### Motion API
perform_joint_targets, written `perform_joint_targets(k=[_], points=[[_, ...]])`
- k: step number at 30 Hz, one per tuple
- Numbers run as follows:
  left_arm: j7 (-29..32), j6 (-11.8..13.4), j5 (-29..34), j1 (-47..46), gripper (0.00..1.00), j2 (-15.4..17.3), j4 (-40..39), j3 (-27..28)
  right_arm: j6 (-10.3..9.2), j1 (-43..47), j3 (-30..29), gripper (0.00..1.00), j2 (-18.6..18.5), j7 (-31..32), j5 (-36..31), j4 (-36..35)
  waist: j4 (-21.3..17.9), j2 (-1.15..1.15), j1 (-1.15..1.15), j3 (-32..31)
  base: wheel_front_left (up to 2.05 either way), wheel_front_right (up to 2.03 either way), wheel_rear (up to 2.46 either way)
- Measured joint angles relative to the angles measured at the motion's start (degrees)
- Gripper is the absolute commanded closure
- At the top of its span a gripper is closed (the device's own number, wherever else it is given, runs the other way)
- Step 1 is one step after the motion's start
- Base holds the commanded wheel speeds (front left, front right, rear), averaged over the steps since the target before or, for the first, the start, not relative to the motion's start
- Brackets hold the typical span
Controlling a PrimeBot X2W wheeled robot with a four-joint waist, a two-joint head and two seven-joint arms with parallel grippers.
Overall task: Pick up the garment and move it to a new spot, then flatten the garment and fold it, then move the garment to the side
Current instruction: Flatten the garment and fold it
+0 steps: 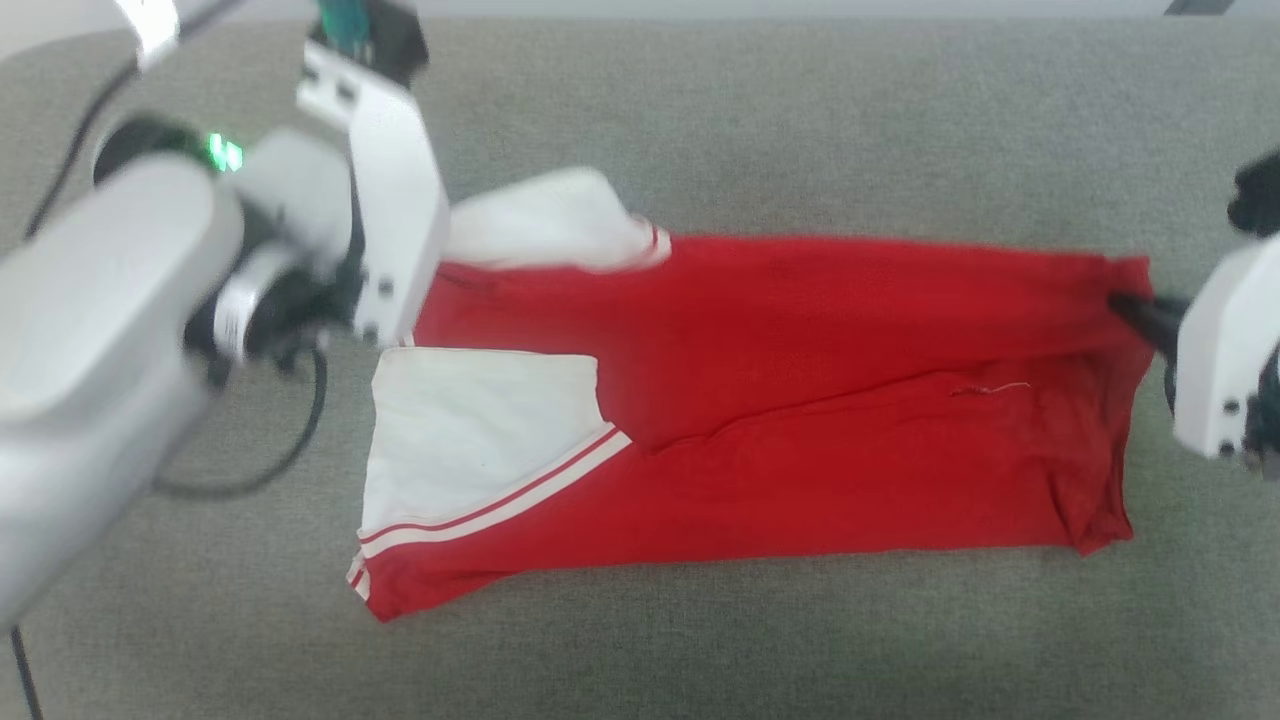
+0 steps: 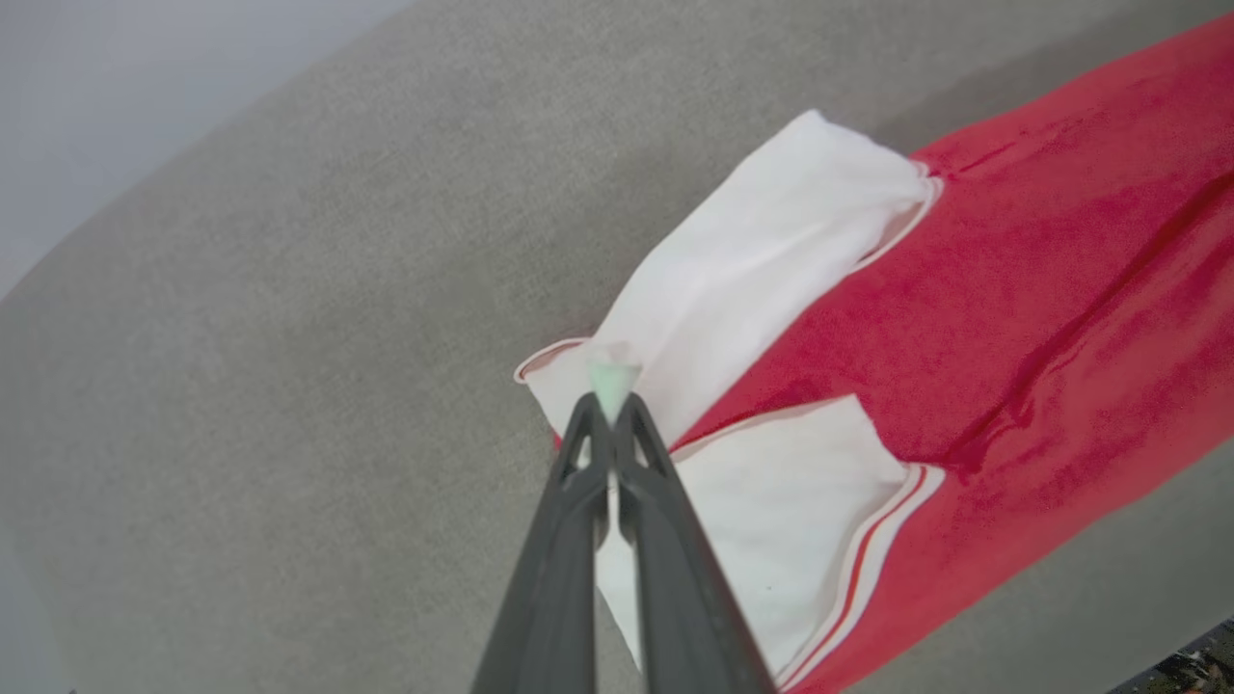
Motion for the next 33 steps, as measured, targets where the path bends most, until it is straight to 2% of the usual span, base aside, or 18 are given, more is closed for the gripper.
perform_joint_targets(k=[4, 7, 11, 14, 15, 16, 17, 18, 19, 20, 28, 33], points=[[1.80, 7.01, -0.56, 6.52, 1.00, 6.23, -13.84, -0.19, 0.00, 6.27, -3.34, 1.00, 0.96, 2.36, -0.11, -3.70, 0.51, 0.00, 0.00, -1.00, 0.00, 0.00, 0.00], [2.03, 11.57, -1.16, 11.25, 1.00, 9.43, -21.74, -0.32, 0.00, 10.33, -5.83, 1.00, 2.23, 3.48, -0.29, -5.10, 0.79, 0.00, 0.00, -1.23, 0.00, 0.00, 0.00], [0.88, 15.02, -2.50, 17.17, 1.00, 11.40, -26.41, -0.68, -0.01, 13.77, -8.01, 1.00, 4.09, 4.03, -1.24, -4.46, 0.91, 0.00, 0.00, -1.24, 0.00, 0.00, 0.00], [-1.54, 14.97, -4.67, 21.26, 1.00, 10.77, -25.28, -0.94, -0.03, 14.39, -8.12, 1.00, 6.00, 3.76, -1.37, -2.29, 0.86, 0.00, 0.00, -1.37, 0.00, 0.00, 0.00], [-3.64, 13.86, -5.01, 23.04, 0.81, 9.78, -22.93, -1.03, -0.02, 14.29, -7.68, 1.00, 6.61, 3.13, -1.63, -0.63, 0.76, 0.00, 0.00, -1.51, 0.00, 0.00, 0.00], [-4.95, 13.03, -5.31, 23.71, 0.60, 9.23, -21.60, -0.97, -0.03, 14.17, -7.43, 0.78, 6.93, 2.78, -1.79, 0.27, 0.72, 0.00, 0.00, -1.66, 0.00, 0.00, 0.00], [-6.31, 12.12, -5.61, 24.43, 0.17, 8.66, -20.31, -0.68, -0.03, 13.98, -6.99, 0.68, 7.15, 2.34, -2.13, 0.86, 0.69, 0.00, 0.00, -1.83, 0.00, 0.00, 0.00], [-7.45, 11.55, -6.08, 25.08, 0.00, 8.02, -18.92, -0.38, -0.02, 13.61, -6.72, 0.56, 7.33, 1.83, -2.13, 1.45, 0.65, 0.00, 0.00, -2.02, 0.00, 0.00, 0.00], [-8.51, 11.02, -6.22, 25.60, 0.00, 7.62, -17.75, -0.21, -0.03, 13.29, -6.49, 0.39, 7.43, 1.48, -2.12, 2.03, 0.60, 0.00, 0.00, -2.26, 0.00, 0.00, 0.00], [-9.45, 10.35, -6.22, 25.88, 0.00, 7.43, -16.64, -0.09, -0.03, 13.18, -6.25, 0.00, 7.42, 1.19, -2.13, 2.45, 0.59, 0.00, 0.00, -2.51, 0.00, 0.00, 0.00], [-21.62, 6.97, -6.57, 28.58, 0.00, 6.91, -13.59, 4.14, -0.03, 13.80, -7.08, 0.00, 7.62, -0.03, -0.79, 3.24, 0.94, 0.00, 0.00, -5.47, 0.00, 0.00, 0.00], [-32.43, 5.83, -3.07, 30.89, 0.00, 7.48, -13.05, 6.30, -0.02, 15.37, -10.29, 0.00, 7.51, -0.69, -0.84, 2.47, 1.78, 0.00, 0.00, -7.15, 0.00, 0.00, 0.00]])
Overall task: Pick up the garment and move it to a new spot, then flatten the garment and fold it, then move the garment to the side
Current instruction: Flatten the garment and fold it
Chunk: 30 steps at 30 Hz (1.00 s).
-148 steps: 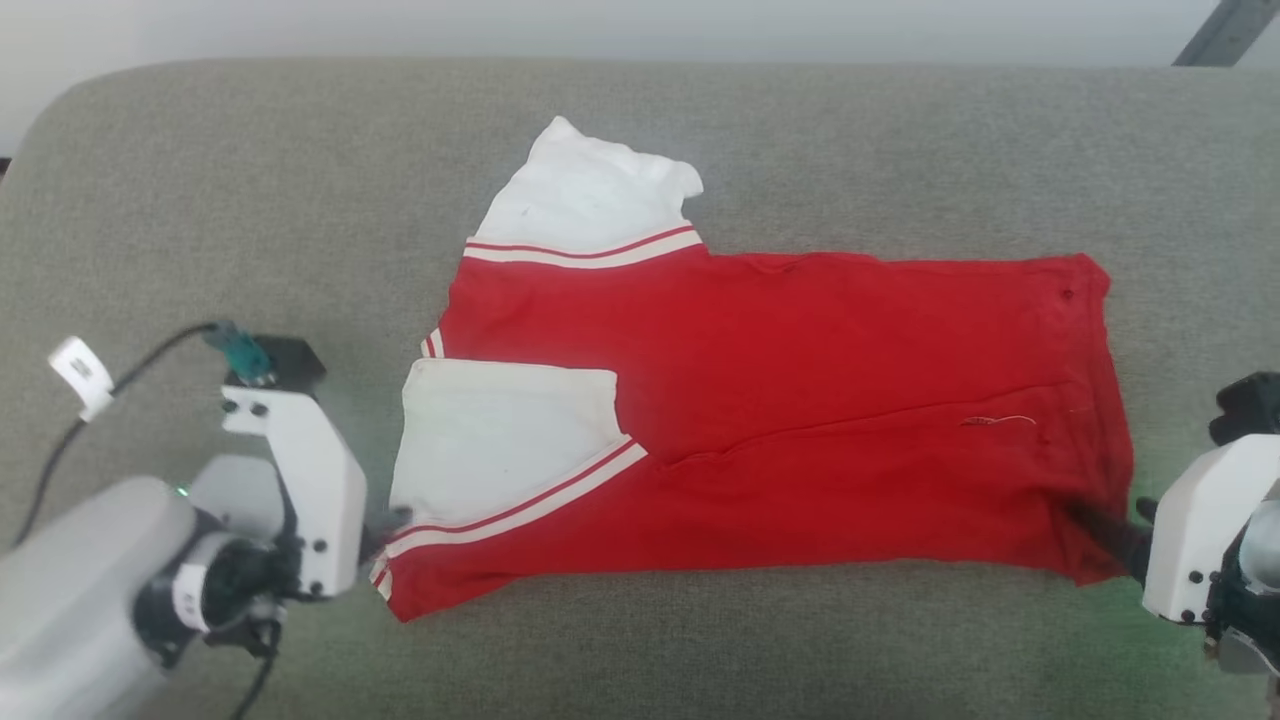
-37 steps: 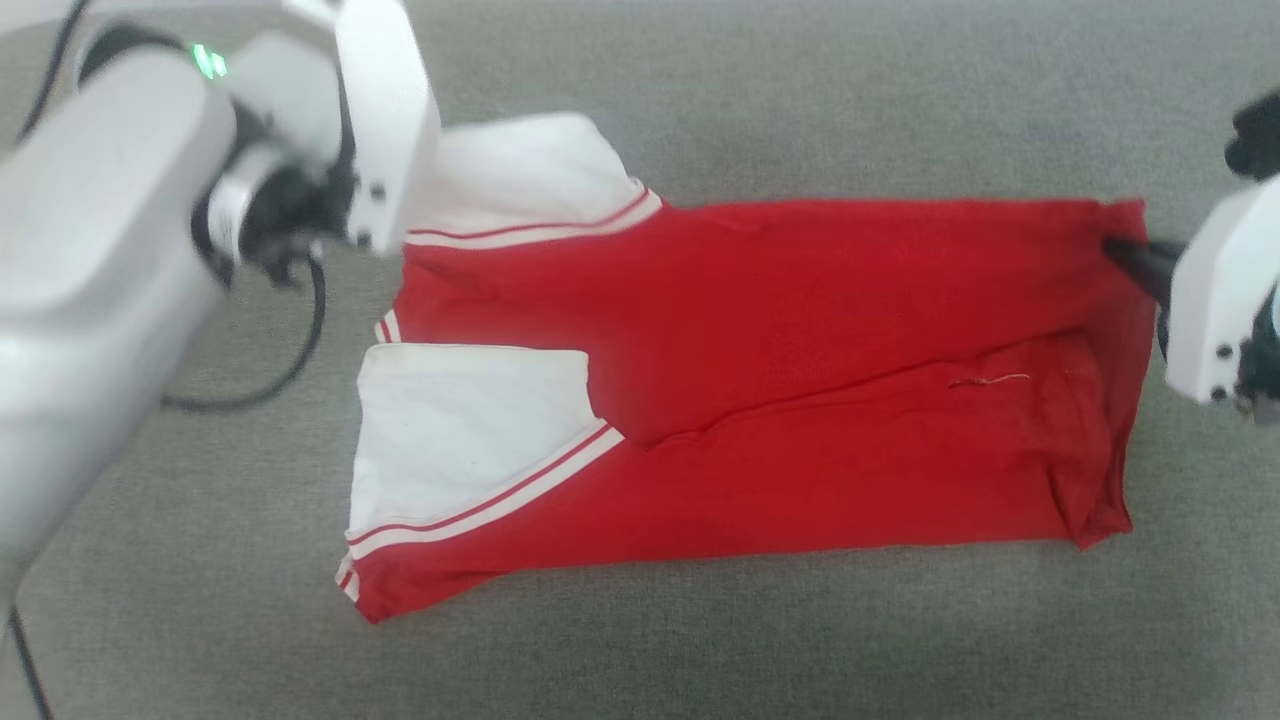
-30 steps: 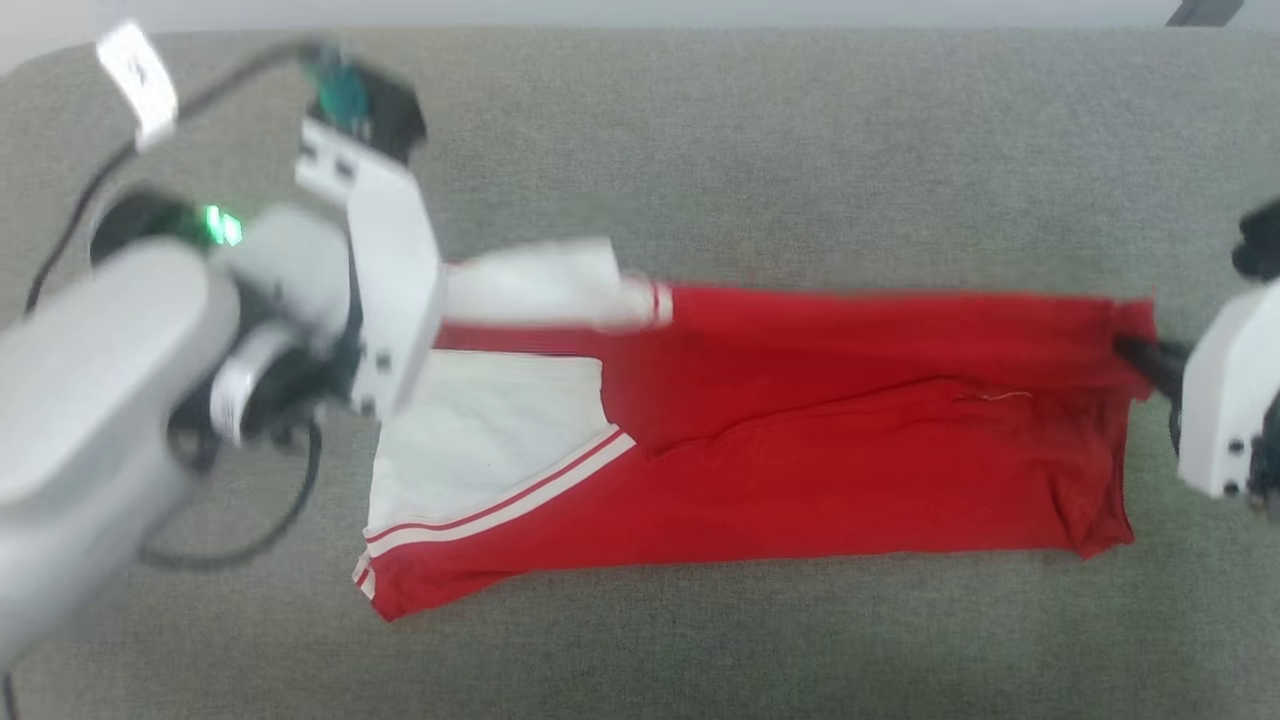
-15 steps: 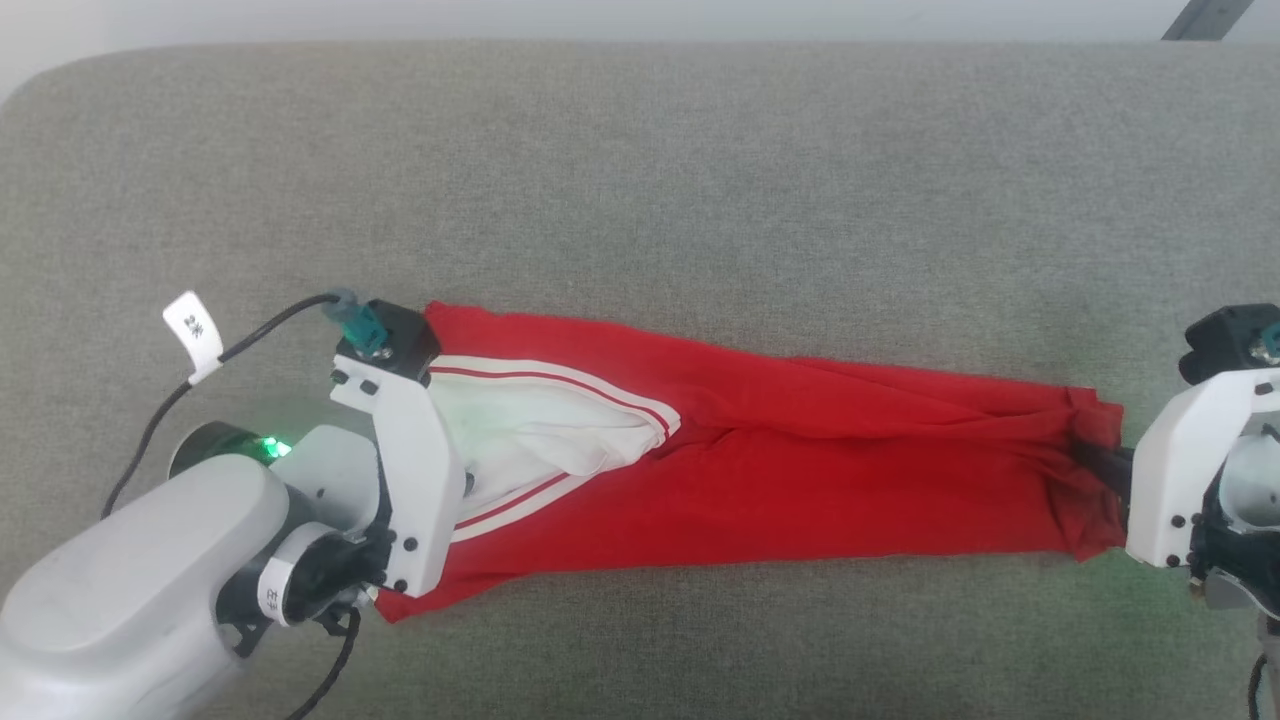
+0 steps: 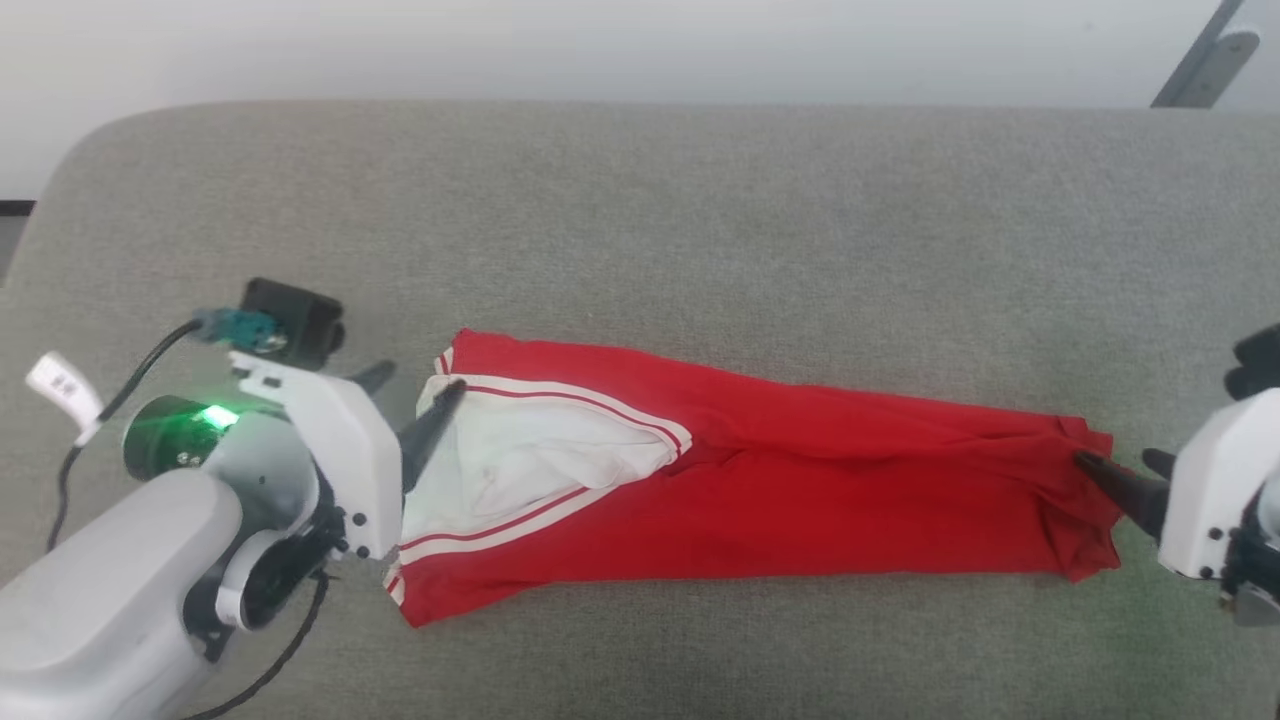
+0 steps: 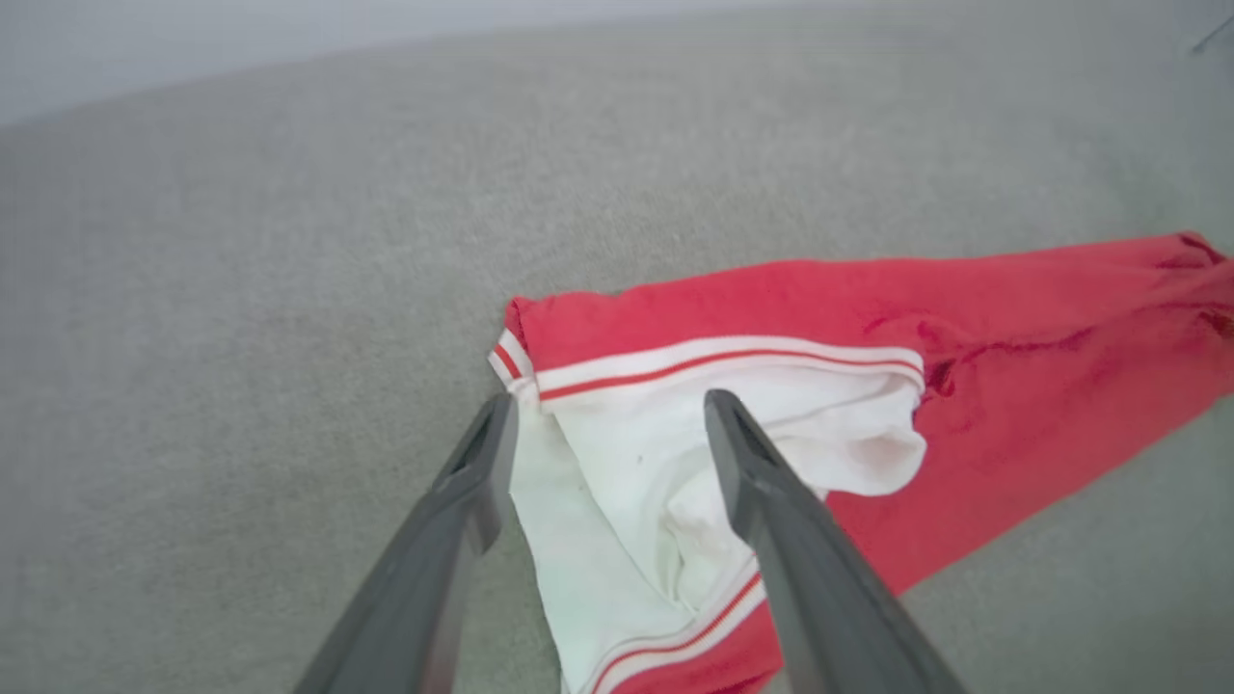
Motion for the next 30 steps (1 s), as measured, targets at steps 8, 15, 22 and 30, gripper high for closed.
perform_joint_targets(k=[8, 15, 22, 30], points=[[-18.26, 1.09, 2.44, 6.87, 0.00, -0.07, 1.18, 5.25, -0.01, 2.11, -5.80, 0.00, 0.15, -0.15, -1.40, 1.08, 1.61, 0.00, 0.00, -1.23, 0.00, 0.00, 0.00], [-29.38, 1.18, 2.15, 13.66, 0.00, -1.14, 3.82, 8.66, -0.01, 2.88, -7.82, 0.00, 0.73, -0.16, -1.37, 4.49, 3.59, 0.00, 0.00, -1.05, 0.00, 0.00, 0.00], [-31.87, 0.29, 4.47, 18.99, 0.00, -3.98, 6.67, 16.11, 0.00, 1.88, -4.49, 0.00, 0.04, -1.47, 0.32, 9.82, 5.69, 0.00, 0.00, -0.45, 0.00, 0.00, 0.00], [-32.04, -4.09, 14.60, 26.35, 0.00, -12.03, 6.73, 30.83, -0.03, -0.90, 0.77, 1.00, -2.56, -2.70, 4.93, 16.84, 7.93, 0.00, 0.00, -0.05, 0.00, 0.00, 0.00]])
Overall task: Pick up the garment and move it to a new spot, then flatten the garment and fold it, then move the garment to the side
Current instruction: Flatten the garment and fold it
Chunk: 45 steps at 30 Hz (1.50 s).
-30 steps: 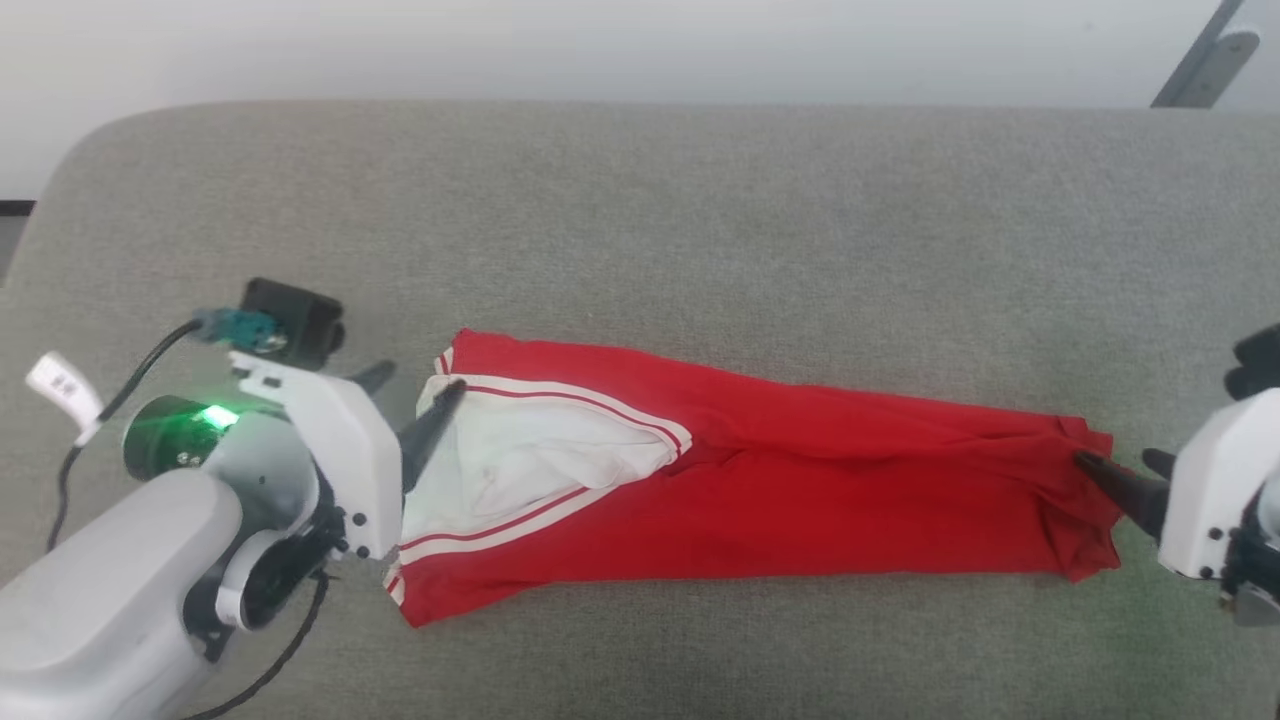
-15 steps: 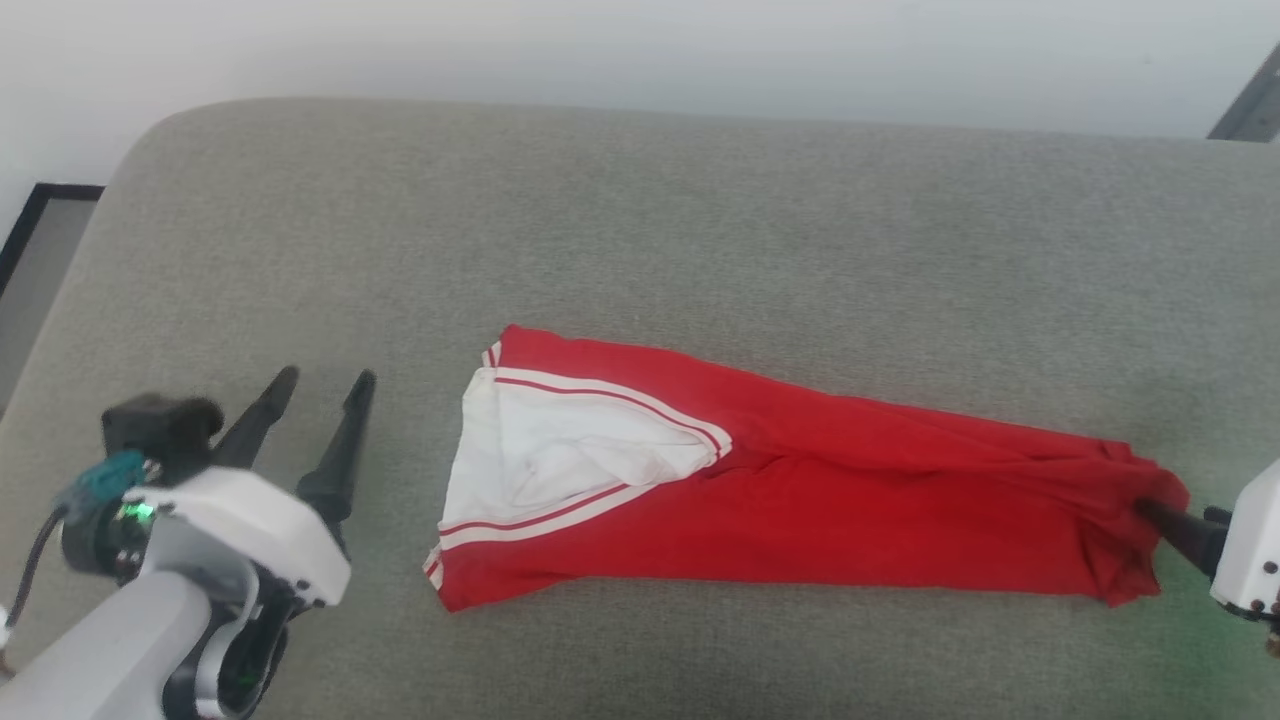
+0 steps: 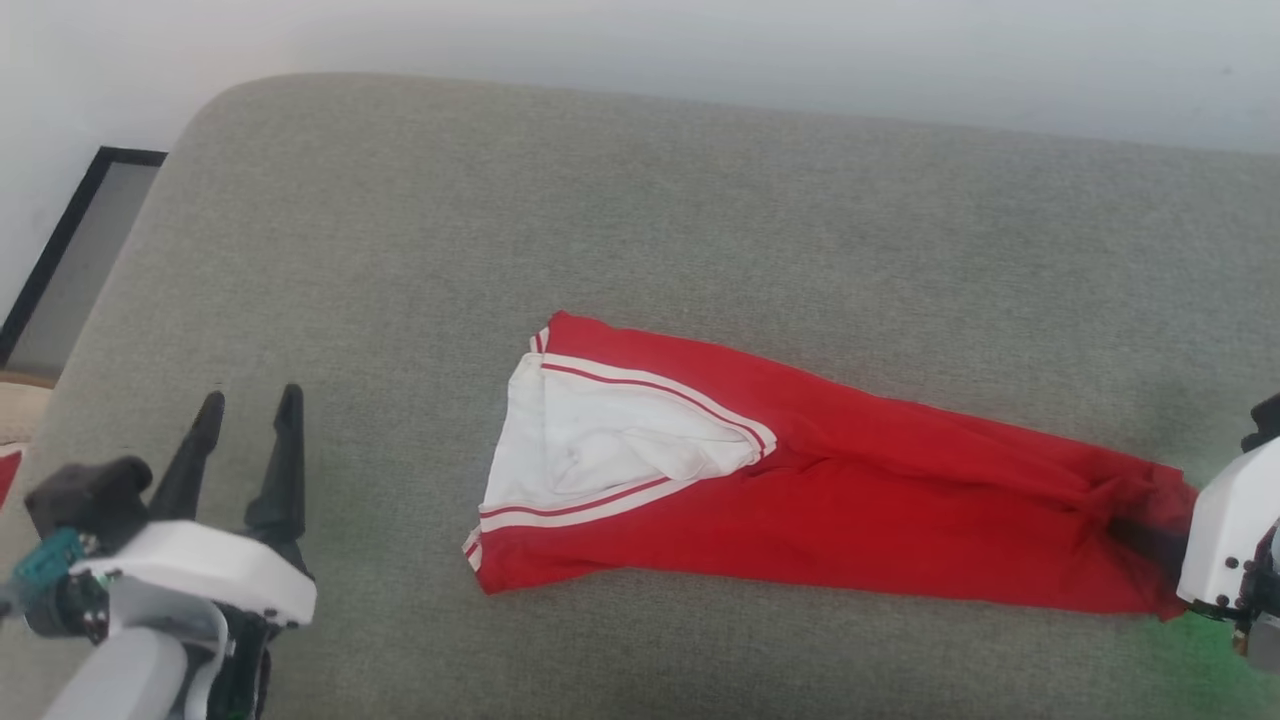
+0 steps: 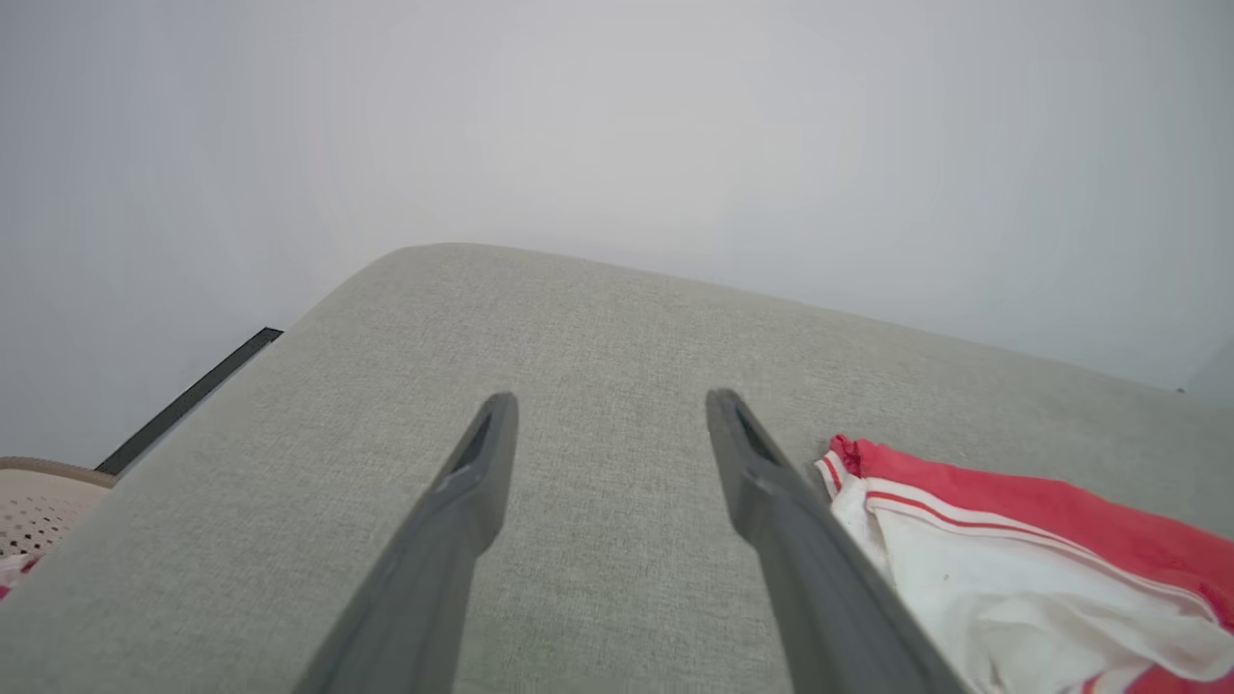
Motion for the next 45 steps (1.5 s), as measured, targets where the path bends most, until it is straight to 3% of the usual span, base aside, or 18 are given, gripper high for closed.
perform_joint_targets(k=[10, 19, 30, 38, 45], points=[[0.00, -6.51, 7.91, 4.09, 0.00, -7.34, 2.08, 9.80, 0.04, -1.84, 3.08, 1.00, -2.57, -2.45, 7.57, 2.01, 0.70, 0.00, 0.00, -0.35, 0.00, 0.00, 0.00], [0.00, -8.87, 11.83, 4.69, 0.00, -10.50, 2.74, 13.60, 0.04, -1.87, -1.70, 1.00, -8.06, -4.49, 9.21, 3.64, -0.57, 0.00, 0.00, 0.18, 0.00, 0.00, 0.00], [0.00, -11.54, 15.34, 4.31, 0.00, -13.08, 3.65, 15.51, 0.05, -4.73, -7.10, 1.00, -16.31, -7.06, 7.33, 12.14, -2.17, 0.00, 0.00, 1.69, 0.00, 0.00, 0.00], [0.00, -12.67, 16.49, 3.76, 0.00, -14.26, 4.36, 16.78, 0.05, -5.76, -5.00, 1.00, -16.05, -7.66, 9.33, 11.49, -3.22, 0.00, 0.00, 1.37, 0.00, 0.00, 0.00], [0.00, -13.59, 17.08, 3.78, 0.00, -14.89, 5.12, 17.08, 0.02, -4.33, -0.63, 1.00, -12.60, -4.58, 14.66, -0.52, -3.38, 0.00, 0.00, 0.38, 0.00, 0.00, 0.00]])
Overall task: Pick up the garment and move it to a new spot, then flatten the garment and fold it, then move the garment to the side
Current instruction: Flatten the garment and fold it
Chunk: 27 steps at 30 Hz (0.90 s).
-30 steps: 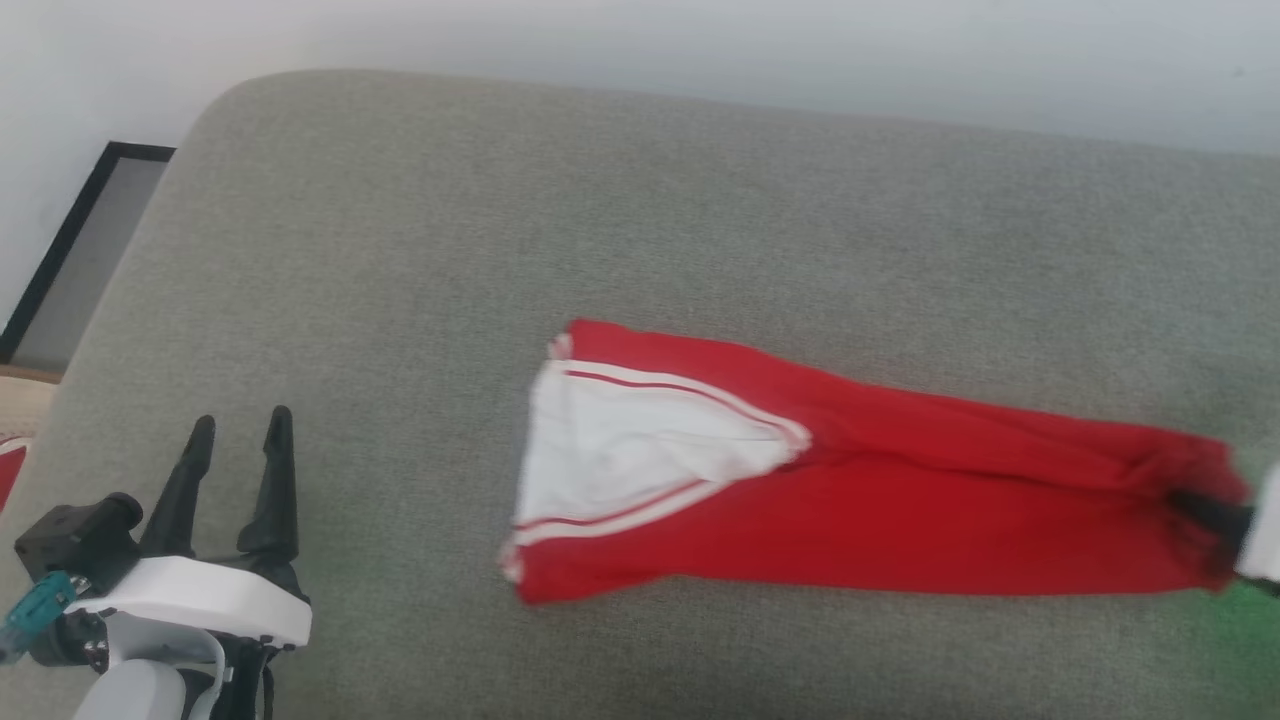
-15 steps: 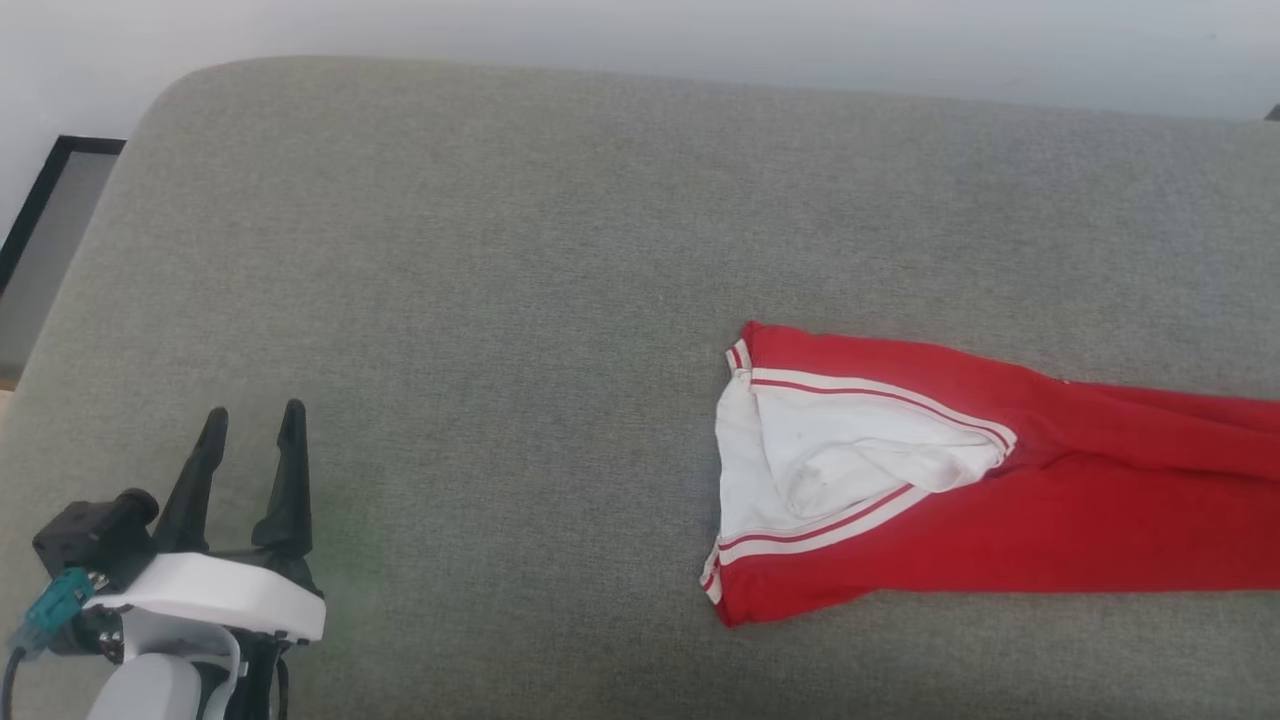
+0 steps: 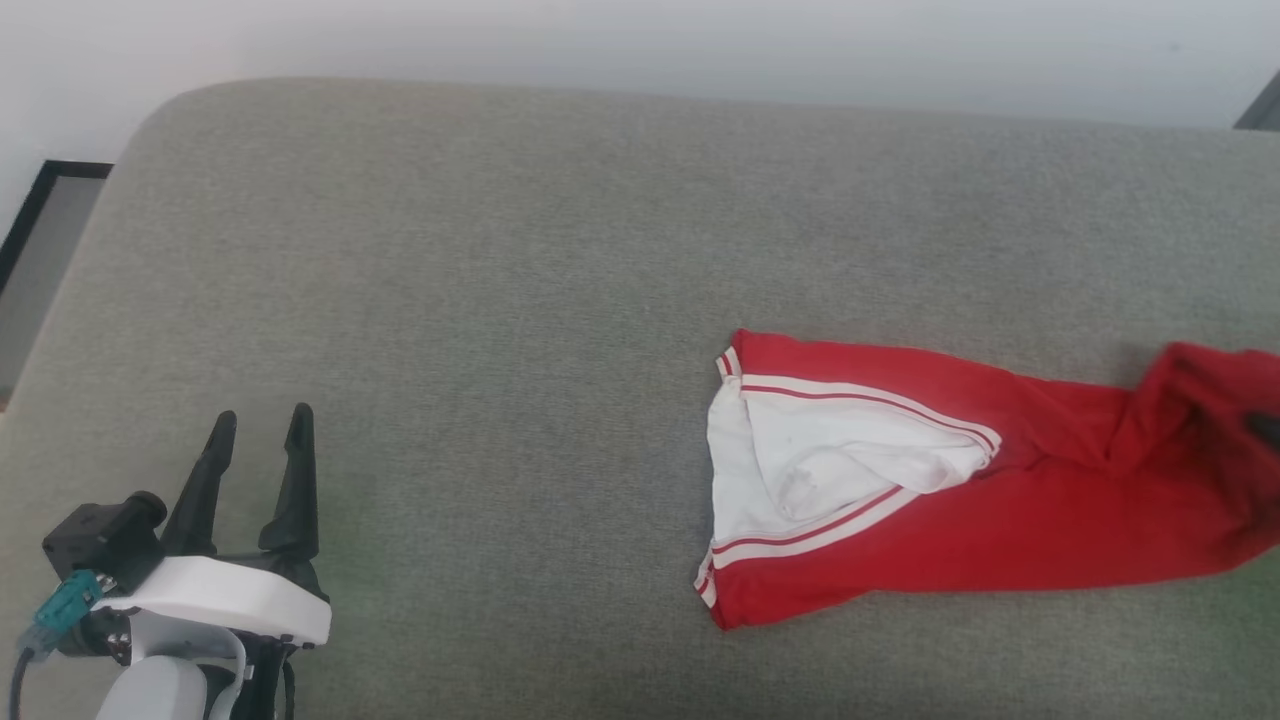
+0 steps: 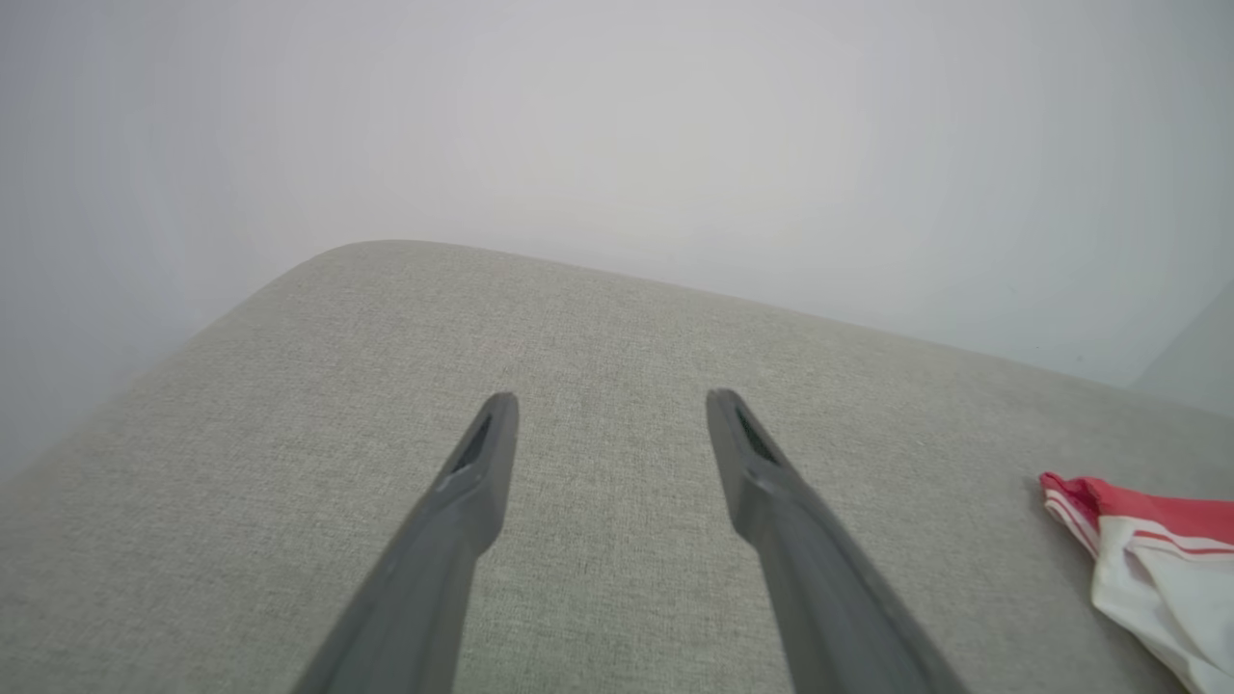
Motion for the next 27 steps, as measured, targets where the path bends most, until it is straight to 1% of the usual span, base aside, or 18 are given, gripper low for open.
perform_joint_targets(k=[6, 9, 12, 17, 23, 24, 25, 26, 27], points=[[0.00, -0.49, 0.18, 0.00, 0.00, -0.21, 0.12, -0.15, 0.00, 1.01, 5.43, 1.00, 3.03, 2.34, -0.38, -9.62, 1.73, 0.00, 0.00, -0.75, 0.00, 0.00, 0.00], [-0.01, -0.81, 0.43, -0.04, 0.00, -0.51, 0.11, -0.51, 0.00, 0.97, 8.32, 1.00, 5.17, 3.64, -1.24, -13.03, 2.96, 0.00, 0.00, -1.05, 0.00, 0.00, 0.00], [0.00, -1.00, 0.48, -0.25, 0.00, -0.96, 0.32, -1.11, -0.01, 0.29, 11.07, 1.00, 7.53, 4.41, -2.00, -14.82, 4.30, 0.00, 0.00, -1.23, 0.00, 0.00, 0.00], [0.00, -1.49, 0.66, -1.08, 0.00, -1.57, 1.23, -2.38, -0.01, -1.48, 15.34, 1.00, 10.58, 4.85, -3.54, -14.95, 6.58, 0.00, 0.00, -1.38, 0.00, 0.00, 0.00], [0.00, -1.99, 0.75, -2.00, 0.00, -2.34, 2.54, -3.33, 0.00, -3.49, 19.30, 1.00, 13.17, 4.01, -4.82, -11.07, 8.63, 0.00, 0.00, -1.73, 0.00, 0.00, 0.00], [0.00, -2.01, 0.78, -2.10, 0.00, -2.42, 2.74, -3.37, -0.01, -3.63, 19.69, 0.84, 13.35, 3.83, -4.91, -10.53, 8.76, 0.00, 0.00, -1.86, 0.00, 0.00, 0.00], [0.00, -2.02, 0.80, -2.18, 0.00, -2.49, 2.87, -3.38, -0.01, -3.70, 19.94, 0.50, 13.59, 3.54, -4.89, -9.91, 8.83, 0.00, 0.00, -2.01, 0.00, 0.00, 0.00], [0.00, -2.09, 0.80, -2.18, 0.00, -2.53, 2.92, -3.35, 0.00, -3.74, 20.07, 0.00, 13.77, 3.12, -4.88, -9.61, 8.84, 0.00, 0.00, -2.13, 0.00, 0.00, 0.00], [0.00, -2.10, 0.80, -2.18, 0.00, -2.56, 3.01, -3.25, 0.00, -3.88, 20.17, 0.00, 13.85, 2.80, -4.83, -9.39, 8.82, 0.00, 0.00, -2.25, 0.00, 0.00, 0.00]])
